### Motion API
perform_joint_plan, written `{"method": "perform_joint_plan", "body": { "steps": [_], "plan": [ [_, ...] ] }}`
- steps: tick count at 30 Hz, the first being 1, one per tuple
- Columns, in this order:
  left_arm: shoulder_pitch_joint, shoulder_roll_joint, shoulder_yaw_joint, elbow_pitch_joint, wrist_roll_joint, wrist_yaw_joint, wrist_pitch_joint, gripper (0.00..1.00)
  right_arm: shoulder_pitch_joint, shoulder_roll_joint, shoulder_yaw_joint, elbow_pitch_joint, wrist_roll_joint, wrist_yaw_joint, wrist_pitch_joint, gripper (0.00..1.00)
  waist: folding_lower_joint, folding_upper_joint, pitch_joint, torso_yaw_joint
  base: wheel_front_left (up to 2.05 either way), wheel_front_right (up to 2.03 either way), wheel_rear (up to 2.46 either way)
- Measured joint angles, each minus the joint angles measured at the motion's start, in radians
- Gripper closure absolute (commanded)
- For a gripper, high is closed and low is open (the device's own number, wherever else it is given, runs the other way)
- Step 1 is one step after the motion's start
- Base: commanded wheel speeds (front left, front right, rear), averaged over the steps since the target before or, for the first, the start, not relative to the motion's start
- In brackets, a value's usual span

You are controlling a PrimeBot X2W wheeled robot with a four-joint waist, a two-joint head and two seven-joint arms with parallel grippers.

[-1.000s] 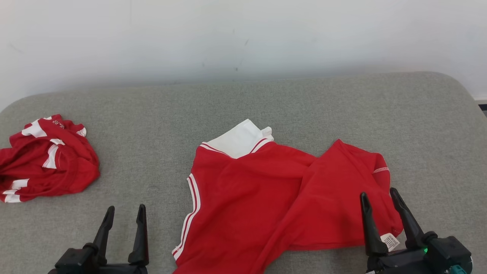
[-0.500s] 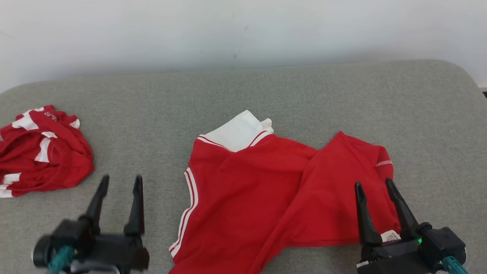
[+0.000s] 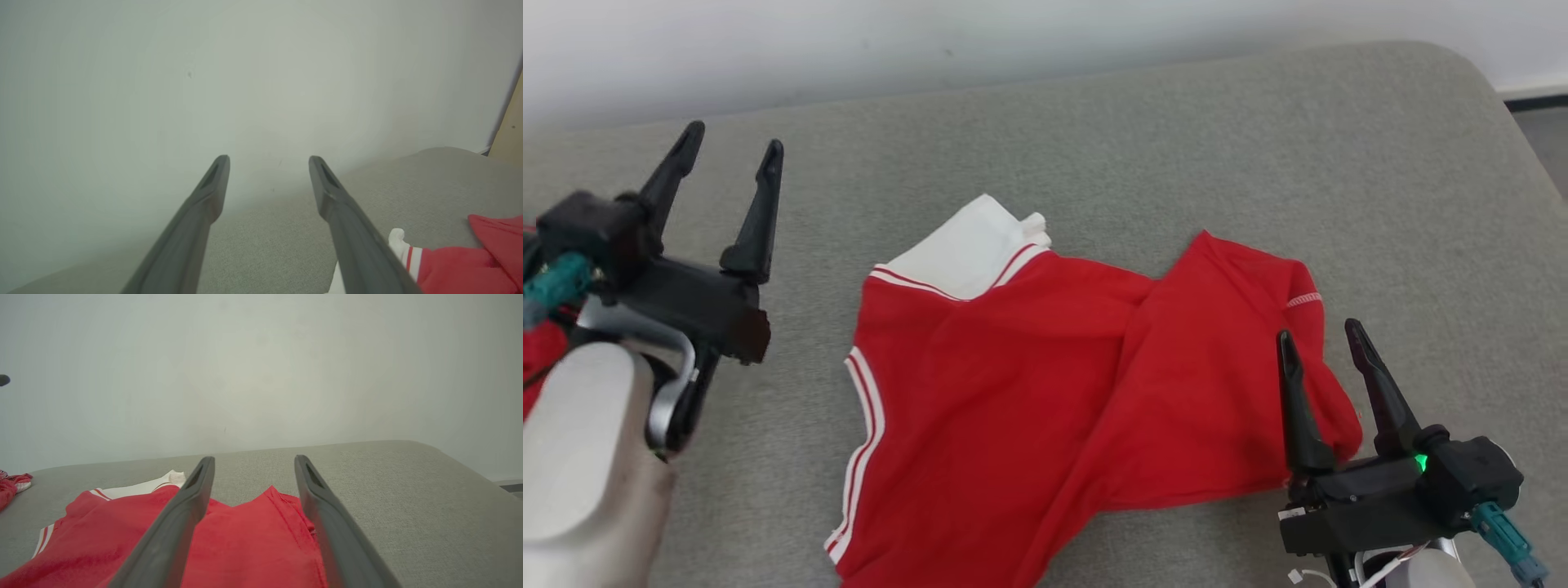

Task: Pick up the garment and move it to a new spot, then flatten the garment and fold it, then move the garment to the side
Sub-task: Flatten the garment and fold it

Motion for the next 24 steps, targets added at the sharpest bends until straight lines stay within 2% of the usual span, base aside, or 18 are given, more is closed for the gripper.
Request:
{"method": "perform_joint_plan", "body": {
  "steps": [3, 6, 11, 18, 24],
  "plan": [
    [-0.042, 0.052, -0.083, 0.036, -0.061, 0.0, 0.053, 0.0, -0.003, 0.004, -0.005, -0.001, 0.0, 0.0, 0.0, 0.0, 0.0, 0.0, 0.021, -0.028, 0.0, 0.0, 0.0],
    [-0.054, 0.082, -0.137, 0.058, -0.095, 0.0, 0.082, 0.0, -0.008, 0.005, -0.006, -0.003, 0.0, 0.0, 0.0, 0.0, 0.0, 0.0, 0.035, -0.045, 0.0, 0.0, 0.0],
    [-0.067, 0.135, -0.241, 0.116, -0.215, 0.0, 0.131, 0.0, -0.019, 0.008, -0.007, -0.004, 0.0, 0.0, 0.0, 0.0, 0.0001, 0.0, 0.066, -0.08, 0.0, 0.0, 0.0],
    [-0.05, 0.166, -0.38, 0.174, -0.384, 0.0, 0.221, 0.0, -0.035, 0.01, -0.002, -0.005, 0.0, 0.0, 0.0, 0.0, 0.0001, 0.0001, 0.087, -0.114, 0.0, 0.0, 0.0],
    [-0.052, 0.185, -0.475, 0.179, -0.458, 0.0, 0.267, 0.0, -0.035, 0.01, -0.004, -0.008, 0.001, 0.0, 0.0, 0.0, -0.0001, 0.0, 0.092, -0.119, 0.0, 0.0, 0.0]
  ]
}}
